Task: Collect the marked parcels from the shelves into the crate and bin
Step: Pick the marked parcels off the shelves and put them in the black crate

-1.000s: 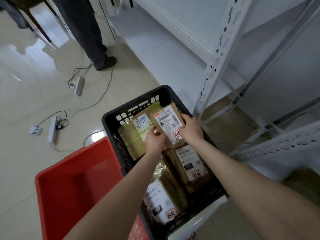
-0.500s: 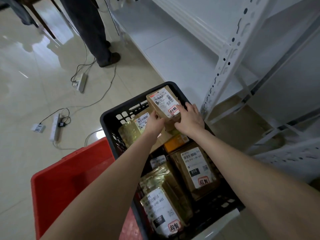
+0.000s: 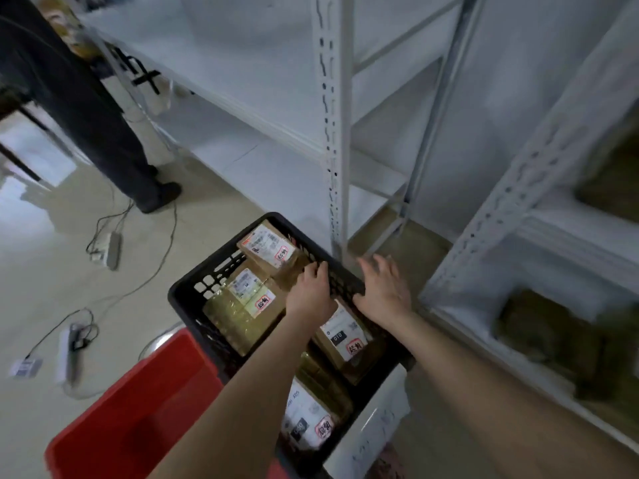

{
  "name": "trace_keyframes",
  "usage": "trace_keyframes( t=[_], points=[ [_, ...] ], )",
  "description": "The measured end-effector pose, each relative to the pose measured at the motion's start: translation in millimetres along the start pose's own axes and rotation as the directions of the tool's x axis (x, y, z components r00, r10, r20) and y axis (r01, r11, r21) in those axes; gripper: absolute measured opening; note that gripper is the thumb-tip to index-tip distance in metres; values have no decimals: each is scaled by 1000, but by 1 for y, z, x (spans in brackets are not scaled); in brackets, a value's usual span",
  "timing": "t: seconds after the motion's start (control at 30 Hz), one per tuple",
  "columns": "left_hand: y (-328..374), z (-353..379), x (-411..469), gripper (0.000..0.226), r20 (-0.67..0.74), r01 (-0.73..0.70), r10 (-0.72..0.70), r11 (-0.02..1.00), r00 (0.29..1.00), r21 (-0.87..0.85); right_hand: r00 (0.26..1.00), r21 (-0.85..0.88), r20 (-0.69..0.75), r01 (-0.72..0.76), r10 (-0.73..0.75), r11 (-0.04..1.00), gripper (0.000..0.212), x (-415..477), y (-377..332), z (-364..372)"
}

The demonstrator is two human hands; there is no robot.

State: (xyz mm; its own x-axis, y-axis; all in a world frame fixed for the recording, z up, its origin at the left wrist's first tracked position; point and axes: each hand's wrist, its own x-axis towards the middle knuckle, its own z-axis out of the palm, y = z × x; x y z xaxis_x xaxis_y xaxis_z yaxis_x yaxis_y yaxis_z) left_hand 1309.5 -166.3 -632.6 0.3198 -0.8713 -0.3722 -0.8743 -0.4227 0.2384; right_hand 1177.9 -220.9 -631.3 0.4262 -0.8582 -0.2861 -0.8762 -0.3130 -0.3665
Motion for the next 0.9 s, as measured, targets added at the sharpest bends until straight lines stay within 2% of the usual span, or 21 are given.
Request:
trace_keyframes(
  t=[0.23, 0.4, 0.57, 0.9],
  points=[
    [100, -1, -71, 80, 58, -331, 326, 924, 944, 190, 962, 25, -148, -228, 229, 973, 74, -117, 69, -47],
    [178, 19, -131, 71, 107, -565, 558, 781, 823, 265, 901, 45, -226, -369, 369, 928, 70, -216, 127, -78],
    [273, 23, -197, 75, 115, -681, 680, 679, 724, 274, 796, 109, -324, -505, 510, 856, 69, -307, 187, -118],
    [470, 58, -336, 76, 71, -801, 820, 532, 569, 275, 665, 170, -447, -593, 598, 787, 70, -488, 339, -192]
  ],
)
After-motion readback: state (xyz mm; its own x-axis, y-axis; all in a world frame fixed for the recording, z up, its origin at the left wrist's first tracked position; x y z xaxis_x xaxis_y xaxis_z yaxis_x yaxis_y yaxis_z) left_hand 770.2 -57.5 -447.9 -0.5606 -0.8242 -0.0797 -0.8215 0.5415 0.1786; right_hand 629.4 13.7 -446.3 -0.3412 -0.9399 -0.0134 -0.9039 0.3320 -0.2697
